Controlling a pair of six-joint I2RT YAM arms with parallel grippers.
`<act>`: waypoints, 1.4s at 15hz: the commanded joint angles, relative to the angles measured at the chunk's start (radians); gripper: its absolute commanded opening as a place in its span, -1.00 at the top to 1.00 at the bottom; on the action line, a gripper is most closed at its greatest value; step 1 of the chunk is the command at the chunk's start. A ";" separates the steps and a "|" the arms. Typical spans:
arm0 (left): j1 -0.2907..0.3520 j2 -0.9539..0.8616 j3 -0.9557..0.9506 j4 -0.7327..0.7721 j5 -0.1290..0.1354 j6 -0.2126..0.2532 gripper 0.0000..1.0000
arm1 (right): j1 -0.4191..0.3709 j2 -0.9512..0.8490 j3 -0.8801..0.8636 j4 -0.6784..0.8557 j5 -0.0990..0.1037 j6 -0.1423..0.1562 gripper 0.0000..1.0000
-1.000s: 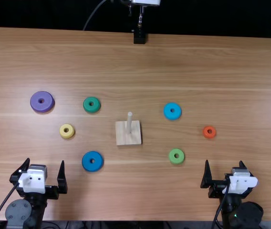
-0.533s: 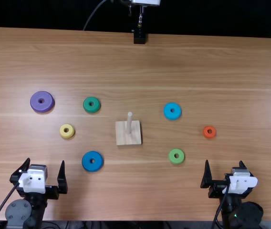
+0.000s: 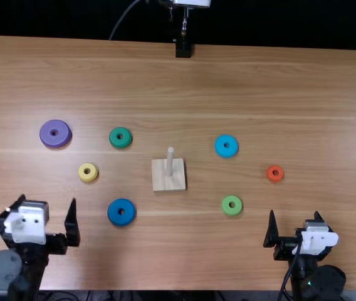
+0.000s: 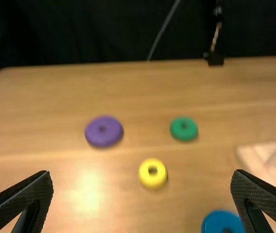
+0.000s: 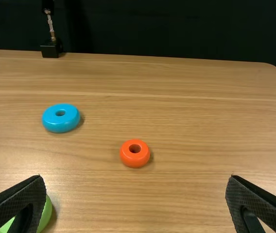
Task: Build the Hanoi tower: stack the rings onto the peg from bottom to top in this color order: purple, dark blue, light blue, dark green, light green, yellow, orange.
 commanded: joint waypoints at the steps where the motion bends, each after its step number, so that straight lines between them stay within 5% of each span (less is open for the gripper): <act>1: 0.021 0.111 0.145 -0.045 0.008 0.018 -1.00 | -0.008 -0.013 -0.080 -0.038 -0.007 0.001 -1.00; 5: 0.130 0.528 0.549 -0.391 0.012 0.020 -1.00 | -0.008 -0.013 -0.080 -0.038 -0.007 0.001 -1.00; 13: 0.145 1.288 0.978 -0.461 0.002 0.011 -1.00 | -0.008 -0.013 -0.080 -0.038 -0.007 0.001 -1.00; 21: 0.130 1.671 1.066 -0.430 0.006 0.020 -1.00 | -0.008 -0.013 -0.080 -0.038 -0.007 0.001 -1.00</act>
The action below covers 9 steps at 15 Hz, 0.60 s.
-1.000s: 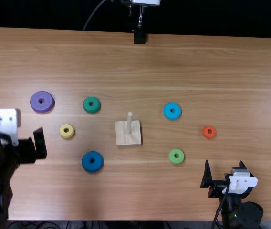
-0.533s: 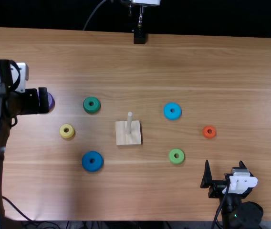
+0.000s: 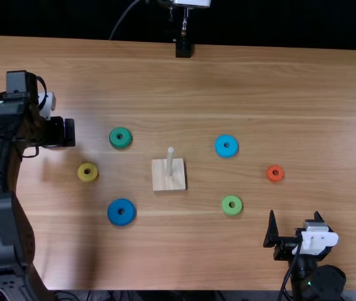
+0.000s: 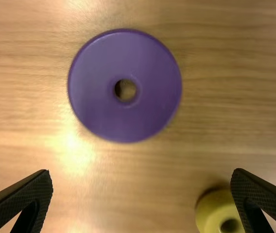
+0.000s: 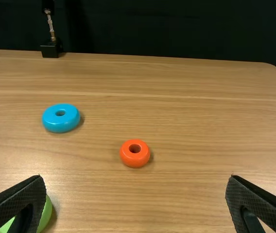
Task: Build the Hanoi tower: stack the rings onto the peg from bottom to top in this color order: purple, dark blue, light blue, dark green, light green, yellow, orange.
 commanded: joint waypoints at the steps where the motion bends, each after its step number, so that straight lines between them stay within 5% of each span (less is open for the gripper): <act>1: -0.009 0.050 0.060 0.007 0.002 0.016 -1.00 | -0.008 -0.013 -0.080 -0.038 -0.007 0.001 -1.00; 9: -0.012 0.175 0.128 0.106 0.002 0.020 -1.00 | -0.008 -0.013 -0.080 -0.038 -0.007 0.001 -1.00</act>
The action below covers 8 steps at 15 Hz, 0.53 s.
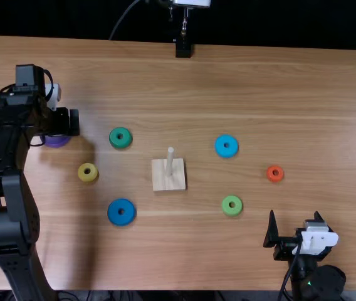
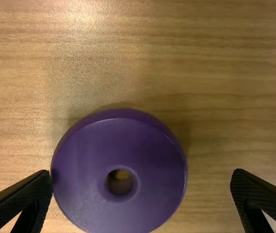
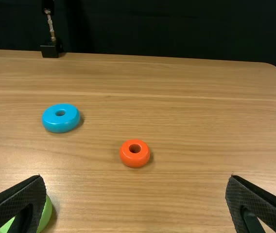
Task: Build the Hanoi tower: stack the rings onto the peg from bottom to top in this color order: purple, dark blue, light blue, dark green, light green, yellow, orange.
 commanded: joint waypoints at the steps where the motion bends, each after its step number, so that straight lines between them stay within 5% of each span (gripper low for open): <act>1: 0.004 0.029 0.033 0.002 0.001 0.019 -1.00 | -0.008 -0.013 -0.080 -0.038 -0.007 0.001 -1.00; 8: 0.036 0.032 0.030 0.002 0.003 0.019 -1.00 | -0.008 -0.013 -0.080 -0.038 -0.007 0.001 -1.00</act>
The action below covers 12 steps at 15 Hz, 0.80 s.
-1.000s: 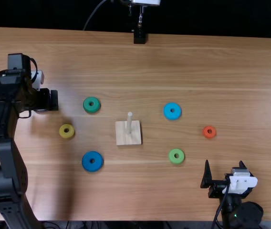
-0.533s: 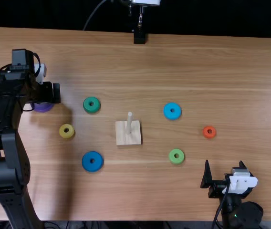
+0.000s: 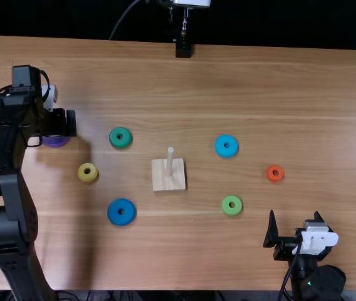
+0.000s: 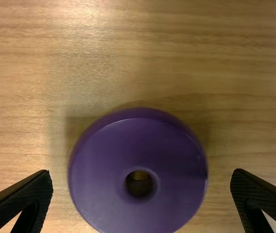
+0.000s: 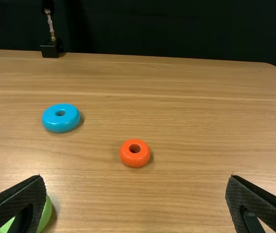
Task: Build the Hanoi tower: stack the rings onto the peg from bottom to top in this color order: purple, dark blue, light blue, dark green, light green, yellow, orange.
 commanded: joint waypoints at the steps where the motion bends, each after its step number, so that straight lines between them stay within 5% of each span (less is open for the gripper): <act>1: 0.013 0.027 0.030 0.001 0.007 0.012 -1.00 | -0.008 -0.013 -0.080 -0.038 -0.007 0.001 -1.00; 12: 0.012 0.068 0.030 -0.001 0.009 0.014 -1.00 | -0.008 -0.013 -0.080 -0.038 -0.007 0.001 -1.00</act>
